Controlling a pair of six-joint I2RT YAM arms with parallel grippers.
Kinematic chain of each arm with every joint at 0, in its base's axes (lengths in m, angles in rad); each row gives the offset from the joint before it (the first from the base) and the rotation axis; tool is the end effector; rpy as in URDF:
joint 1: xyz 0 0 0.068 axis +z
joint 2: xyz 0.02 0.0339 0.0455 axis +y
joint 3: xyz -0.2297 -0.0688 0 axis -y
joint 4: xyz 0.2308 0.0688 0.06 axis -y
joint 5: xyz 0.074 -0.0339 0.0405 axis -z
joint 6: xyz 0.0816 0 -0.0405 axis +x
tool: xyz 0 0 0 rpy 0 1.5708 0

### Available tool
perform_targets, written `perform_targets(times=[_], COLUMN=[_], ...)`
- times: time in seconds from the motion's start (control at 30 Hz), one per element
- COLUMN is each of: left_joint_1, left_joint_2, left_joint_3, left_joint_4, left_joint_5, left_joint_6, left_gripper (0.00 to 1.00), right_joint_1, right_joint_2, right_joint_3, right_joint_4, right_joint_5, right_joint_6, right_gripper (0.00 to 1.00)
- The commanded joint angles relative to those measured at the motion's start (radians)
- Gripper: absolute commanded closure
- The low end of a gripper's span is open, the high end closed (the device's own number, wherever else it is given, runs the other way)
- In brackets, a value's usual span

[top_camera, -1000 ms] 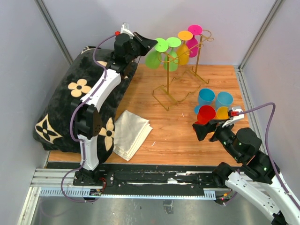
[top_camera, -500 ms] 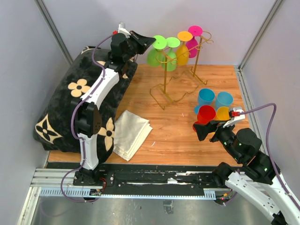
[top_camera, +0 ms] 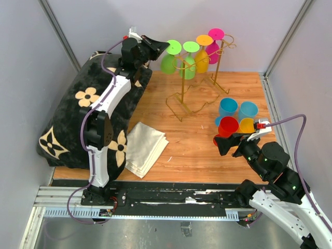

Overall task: Take the wine glass off the wine glass rack
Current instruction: Pick up the wine glass from the wine rack, then place the wine glass at the center of the board.

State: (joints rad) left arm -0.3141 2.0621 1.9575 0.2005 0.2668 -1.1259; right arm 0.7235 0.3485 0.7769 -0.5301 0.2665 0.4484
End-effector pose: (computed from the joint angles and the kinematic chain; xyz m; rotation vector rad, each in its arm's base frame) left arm 0.4843 -0.1799 0.3662 -0.4190 1.5799 -1.3368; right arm 0.1199 0.0773 0.3269 -0.0292 1.7118 0.6590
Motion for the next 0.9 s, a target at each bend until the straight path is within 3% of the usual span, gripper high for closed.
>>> perform_targets(times=[0.0, 0.27, 0.37, 0.57, 0.87], left_joint_1=[0.008, 0.009, 0.009, 0.009, 0.008], left_joint_2=[-0.017, -0.144, -0.279, -0.525, -0.620], left_joint_3=[-0.006, -0.147, -0.313, -0.682, -0.731], left_joint_4=[0.050, 0.097, 0.196, 0.411, 0.387], left_joint_5=[-0.007, -0.034, -0.036, -0.181, -0.071], left_joint_6=[0.040, 0.132, 0.201, 0.300, 0.258], left_gripper=[0.99, 0.99, 1.00, 1.00, 1.00], right_joint_1=[-0.011, -0.010, -0.011, -0.011, -0.011], right_joint_2=[0.001, 0.025, 0.043, 0.057, 0.082], right_joint_3=[0.010, 0.024, 0.032, 0.007, 0.027], right_joint_4=[-0.005, 0.004, 0.014, 0.057, 0.077], right_joint_5=[0.021, 0.007, -0.021, -0.076, -0.080], right_joint_6=[0.009, -0.014, -0.027, -0.019, -0.020], right_gripper=[0.02, 0.02, 0.02, 0.02, 0.02])
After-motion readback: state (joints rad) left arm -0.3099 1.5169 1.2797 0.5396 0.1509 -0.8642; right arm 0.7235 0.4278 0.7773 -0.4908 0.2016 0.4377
